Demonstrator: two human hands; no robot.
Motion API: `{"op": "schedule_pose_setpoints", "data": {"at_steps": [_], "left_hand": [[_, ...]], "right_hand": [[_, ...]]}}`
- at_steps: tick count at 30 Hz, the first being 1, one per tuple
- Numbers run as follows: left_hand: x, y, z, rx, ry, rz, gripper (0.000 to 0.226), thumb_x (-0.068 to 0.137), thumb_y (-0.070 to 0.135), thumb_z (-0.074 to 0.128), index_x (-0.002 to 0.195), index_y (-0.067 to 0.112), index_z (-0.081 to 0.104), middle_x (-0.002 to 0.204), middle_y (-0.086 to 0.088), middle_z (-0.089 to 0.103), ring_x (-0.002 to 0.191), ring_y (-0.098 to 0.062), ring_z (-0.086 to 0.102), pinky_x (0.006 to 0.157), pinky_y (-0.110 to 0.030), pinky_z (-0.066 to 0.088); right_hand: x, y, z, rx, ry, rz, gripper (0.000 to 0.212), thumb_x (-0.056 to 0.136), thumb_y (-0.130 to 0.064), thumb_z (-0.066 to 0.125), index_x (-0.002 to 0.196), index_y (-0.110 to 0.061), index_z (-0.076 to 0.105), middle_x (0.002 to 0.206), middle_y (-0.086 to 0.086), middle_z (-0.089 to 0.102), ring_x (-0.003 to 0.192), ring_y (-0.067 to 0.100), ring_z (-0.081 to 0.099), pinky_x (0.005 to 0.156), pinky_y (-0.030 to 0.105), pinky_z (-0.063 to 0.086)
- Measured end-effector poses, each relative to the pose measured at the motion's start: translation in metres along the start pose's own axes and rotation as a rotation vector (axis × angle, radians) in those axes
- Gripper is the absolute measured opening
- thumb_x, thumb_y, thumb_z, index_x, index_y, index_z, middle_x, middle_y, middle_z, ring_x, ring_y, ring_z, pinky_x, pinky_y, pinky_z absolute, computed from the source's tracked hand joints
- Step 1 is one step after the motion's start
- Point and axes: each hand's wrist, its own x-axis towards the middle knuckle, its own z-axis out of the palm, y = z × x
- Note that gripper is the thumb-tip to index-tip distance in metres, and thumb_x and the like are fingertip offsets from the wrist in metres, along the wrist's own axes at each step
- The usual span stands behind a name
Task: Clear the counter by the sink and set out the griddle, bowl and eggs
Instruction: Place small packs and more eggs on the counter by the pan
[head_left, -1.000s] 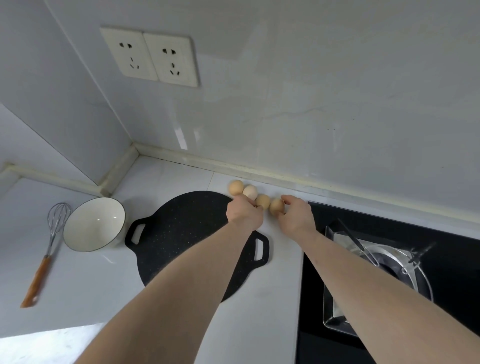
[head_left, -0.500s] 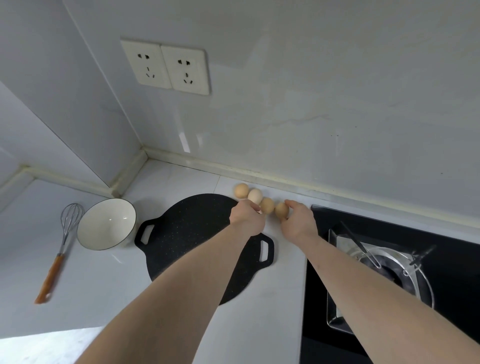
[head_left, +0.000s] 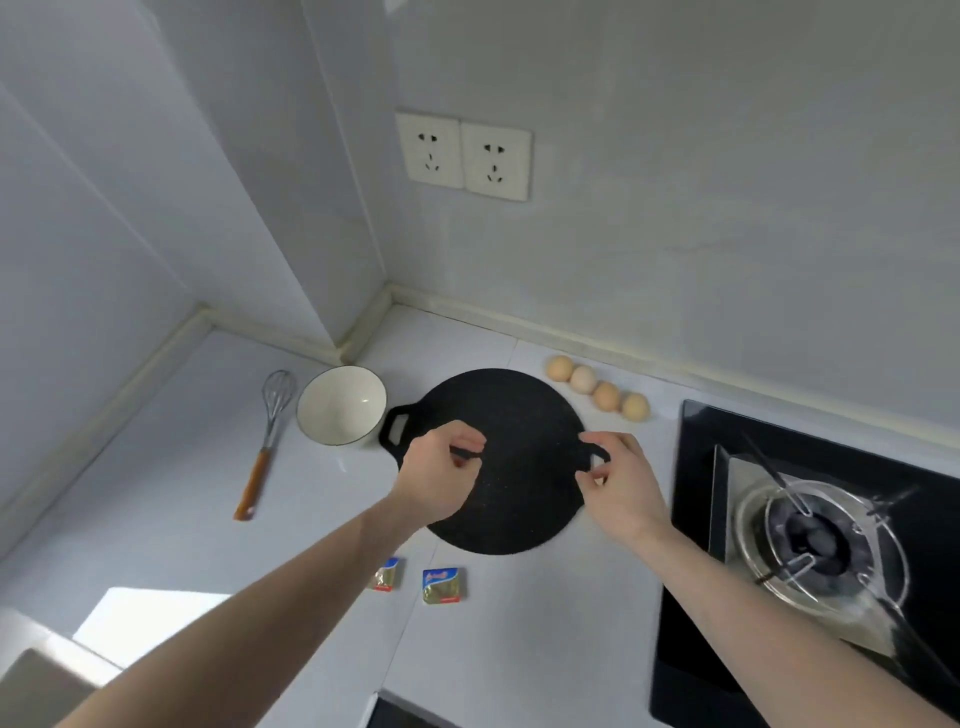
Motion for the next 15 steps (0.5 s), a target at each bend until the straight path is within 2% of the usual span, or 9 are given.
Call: {"op": "schedule_pose_setpoints", "data": {"at_steps": [2,6,7,10,13,15], "left_hand": [[-0.028,-0.03,-0.025,0.011,0.048,-0.07,0.022,0.095,0.014,0.066,0.11,0.03,0.068,0.109,0.014,0.069,0.095,-0.008,0.068,0.084,-0.019,0.053],[-0.083,-0.087,-0.059,0.046,0.065,-0.223,0.026,0.095,0.015,0.065,0.119,0.027,0.067,0.117,0.011,0.066,0.081,-0.006,0.067,0.064,-0.02,0.052],[-0.093,-0.099,-0.062,0.062,0.061,-0.237,0.027,0.094,0.015,0.066,0.119,0.026,0.067,0.118,0.008,0.066,0.079,-0.006,0.067,0.063,-0.021,0.053],[-0.122,-0.131,-0.063,0.149,0.039,-0.241,0.035,0.092,0.016,0.068,0.125,0.026,0.065,0.133,0.006,0.06,0.081,-0.006,0.068,0.083,-0.027,0.056],[-0.134,-0.145,-0.055,0.184,-0.002,-0.241,0.046,0.09,0.018,0.068,0.134,0.026,0.059,0.143,0.005,0.049,0.081,-0.007,0.068,0.088,-0.025,0.052],[-0.136,-0.148,-0.048,0.191,-0.023,-0.232,0.052,0.09,0.018,0.067,0.14,0.026,0.053,0.148,0.004,0.042,0.088,-0.013,0.069,0.091,-0.027,0.053]], "right_hand": [[-0.02,-0.013,0.015,0.005,-0.025,-0.019,0.042,0.093,-0.012,0.067,0.129,-0.031,0.059,0.128,-0.013,0.046,0.088,0.003,0.066,0.078,0.02,0.054],[-0.062,-0.036,0.053,0.067,-0.091,-0.04,0.038,0.091,-0.014,0.07,0.124,-0.03,0.063,0.122,-0.014,0.051,0.087,0.002,0.067,0.07,0.016,0.051],[-0.07,-0.038,0.061,0.073,-0.111,-0.045,0.037,0.091,-0.014,0.07,0.123,-0.03,0.063,0.122,-0.013,0.052,0.087,0.002,0.067,0.069,0.015,0.05],[-0.093,-0.047,0.087,0.037,-0.202,-0.036,0.039,0.091,-0.016,0.069,0.125,-0.033,0.061,0.123,-0.014,0.051,0.092,0.002,0.064,0.069,0.013,0.047],[-0.107,-0.049,0.107,-0.075,-0.295,-0.039,0.043,0.093,-0.021,0.068,0.132,-0.033,0.057,0.129,-0.016,0.046,0.101,0.006,0.06,0.076,0.017,0.049],[-0.111,-0.049,0.119,-0.178,-0.338,-0.061,0.046,0.093,-0.025,0.069,0.137,-0.03,0.054,0.135,-0.014,0.045,0.109,0.009,0.059,0.085,0.023,0.052]]}}
